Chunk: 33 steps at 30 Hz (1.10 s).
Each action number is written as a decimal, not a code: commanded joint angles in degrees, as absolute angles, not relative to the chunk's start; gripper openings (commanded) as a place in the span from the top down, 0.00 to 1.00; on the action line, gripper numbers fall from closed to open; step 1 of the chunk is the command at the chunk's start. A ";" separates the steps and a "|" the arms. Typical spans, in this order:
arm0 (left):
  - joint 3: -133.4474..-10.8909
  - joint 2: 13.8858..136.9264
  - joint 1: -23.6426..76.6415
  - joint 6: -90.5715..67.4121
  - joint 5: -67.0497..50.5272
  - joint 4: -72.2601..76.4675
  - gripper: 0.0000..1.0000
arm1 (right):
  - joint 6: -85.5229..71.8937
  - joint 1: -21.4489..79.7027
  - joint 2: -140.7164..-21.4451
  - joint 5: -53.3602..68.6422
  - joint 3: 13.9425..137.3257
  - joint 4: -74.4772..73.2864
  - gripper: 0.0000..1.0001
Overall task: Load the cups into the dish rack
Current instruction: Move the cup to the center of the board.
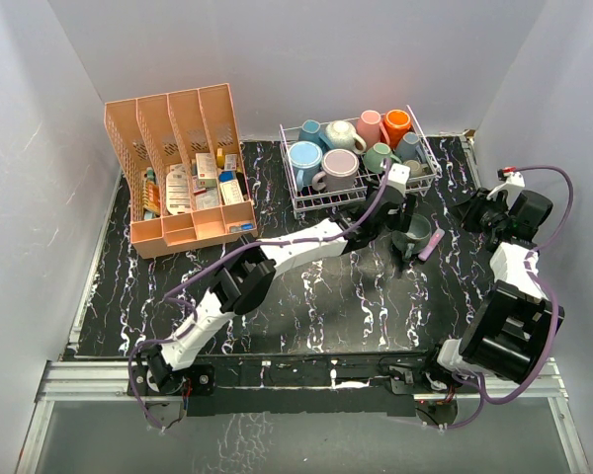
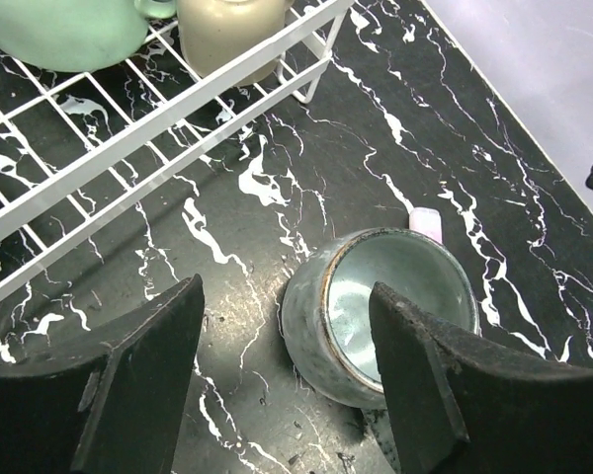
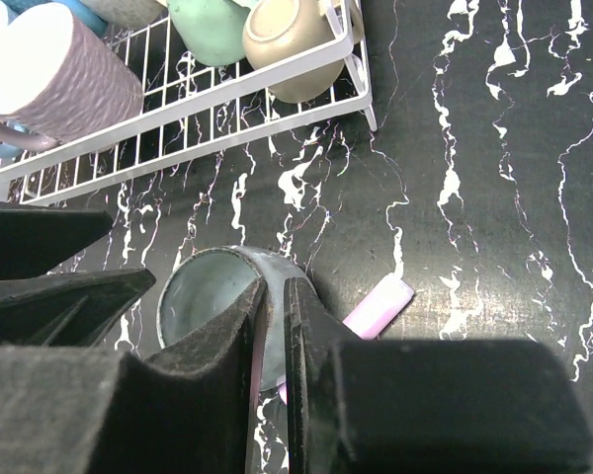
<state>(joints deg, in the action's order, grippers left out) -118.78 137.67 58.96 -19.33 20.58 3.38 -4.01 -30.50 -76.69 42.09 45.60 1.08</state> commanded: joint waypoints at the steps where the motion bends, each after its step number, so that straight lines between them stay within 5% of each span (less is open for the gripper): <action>1: -124.19 139.28 59.21 -18.09 20.48 0.82 0.37 | -3.40 -30.75 -76.55 41.69 47.90 3.42 0.85; 33: -124.74 140.57 59.15 -16.49 16.20 -5.01 0.60 | -3.43 -30.75 -76.46 43.31 47.02 4.48 0.84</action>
